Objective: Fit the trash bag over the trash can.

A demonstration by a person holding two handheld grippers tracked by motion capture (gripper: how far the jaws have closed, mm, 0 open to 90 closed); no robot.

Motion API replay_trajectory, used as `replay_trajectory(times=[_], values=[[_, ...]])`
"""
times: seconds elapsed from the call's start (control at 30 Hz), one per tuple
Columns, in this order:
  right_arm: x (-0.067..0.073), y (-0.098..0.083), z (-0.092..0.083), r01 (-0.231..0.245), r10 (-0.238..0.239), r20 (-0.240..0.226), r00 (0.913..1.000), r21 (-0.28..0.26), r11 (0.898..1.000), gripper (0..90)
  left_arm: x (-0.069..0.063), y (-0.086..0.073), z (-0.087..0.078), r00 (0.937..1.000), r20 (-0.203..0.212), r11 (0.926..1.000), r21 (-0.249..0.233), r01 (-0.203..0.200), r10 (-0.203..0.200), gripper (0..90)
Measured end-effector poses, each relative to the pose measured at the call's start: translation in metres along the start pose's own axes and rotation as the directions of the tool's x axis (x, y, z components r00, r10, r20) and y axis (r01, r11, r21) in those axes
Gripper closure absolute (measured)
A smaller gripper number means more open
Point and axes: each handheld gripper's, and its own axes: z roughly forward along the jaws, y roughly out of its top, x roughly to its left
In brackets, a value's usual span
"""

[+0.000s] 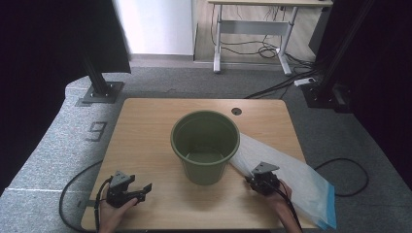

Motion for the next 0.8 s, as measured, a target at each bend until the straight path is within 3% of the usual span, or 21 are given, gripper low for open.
replay_trajectory(times=[0.07,0.17,0.33,0.43,0.53,0.57,0.8], values=[[0.001,0.009,0.002,-0.002,0.003,0.016,0.9999,-0.032,0.999,49.9,0.000,0.000,0.000,1.0000,-0.001,1.0000,0.002,0.000,0.000,19.0],[0.002,0.023,0.009,-0.004,0.007,0.039,0.9992,-0.059,0.998,42.2,0.000,-0.001,0.001,1.0000,-0.002,1.0000,0.006,0.001,-0.001,19.0],[0.002,0.040,0.018,-0.011,0.016,0.093,0.9955,-0.054,0.998,33.8,0.000,-0.001,0.002,1.0000,-0.003,0.9999,0.012,0.000,0.000,19.0],[0.002,0.044,0.016,-0.027,0.034,0.093,0.9951,-0.078,0.997,33.3,0.000,-0.001,0.001,1.0000,-0.003,0.9999,0.011,0.001,-0.001,19.0],[0.000,0.046,0.016,-0.044,0.051,0.072,0.9961,-0.094,0.995,33.3,0.000,-0.001,0.001,1.0000,-0.004,0.9999,0.011,0.000,0.000,19.0],[-0.001,0.048,0.020,-0.063,0.068,0.046,0.9966,-0.110,0.992,33.4,-0.001,-0.001,0.002,1.0000,-0.004,0.9999,0.012,-0.002,0.002,19.0],[0.001,0.049,0.043,-0.036,0.040,0.052,0.9978,-0.082,0.996,35.4,0.001,-0.002,0.001,1.0000,-0.008,0.9999,0.013,0.001,-0.001,19.1]])
